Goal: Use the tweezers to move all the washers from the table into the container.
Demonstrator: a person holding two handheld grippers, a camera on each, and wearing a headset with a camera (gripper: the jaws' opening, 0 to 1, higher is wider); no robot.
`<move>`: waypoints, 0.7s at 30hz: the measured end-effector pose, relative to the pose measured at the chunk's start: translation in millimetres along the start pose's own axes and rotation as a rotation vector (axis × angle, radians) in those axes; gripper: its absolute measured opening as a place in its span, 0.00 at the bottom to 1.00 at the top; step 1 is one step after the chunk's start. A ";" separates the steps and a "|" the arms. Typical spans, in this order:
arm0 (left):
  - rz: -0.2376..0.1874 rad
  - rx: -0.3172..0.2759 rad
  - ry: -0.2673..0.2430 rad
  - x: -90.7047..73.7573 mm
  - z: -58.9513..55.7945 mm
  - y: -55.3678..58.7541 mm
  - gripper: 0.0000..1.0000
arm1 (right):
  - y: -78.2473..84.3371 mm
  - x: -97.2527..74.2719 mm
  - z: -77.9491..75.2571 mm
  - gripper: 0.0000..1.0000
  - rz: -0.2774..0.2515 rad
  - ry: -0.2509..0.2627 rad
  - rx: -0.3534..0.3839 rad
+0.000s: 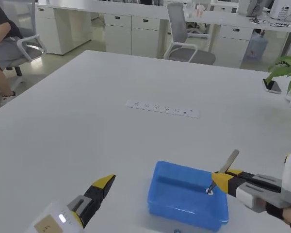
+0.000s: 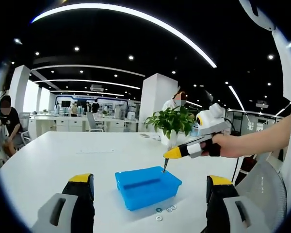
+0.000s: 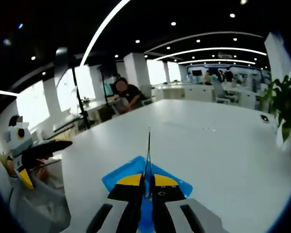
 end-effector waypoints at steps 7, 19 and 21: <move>-0.001 0.026 -0.017 -0.9 1.7 -0.5 0.99 | 19.5 17.6 -19.0 0.03 0.031 0.039 0.012; 0.012 0.017 -0.025 -0.9 3.8 2.0 0.98 | 45.5 29.7 -26.2 0.03 0.097 0.046 0.004; 0.017 0.017 -0.025 -1.0 4.3 3.2 0.98 | 47.3 30.8 -27.2 0.03 0.104 0.050 -0.003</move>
Point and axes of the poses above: the centre of the closed fingertips' face, and the gripper's own axes: x roughly forward along the fingers, z roughly to its left, y roughly out of its underside, the point moved 1 cm from there along -x, roughly backward along the fingers, and after that the axes turned 12 degrees about x, right-handed, at the moved point
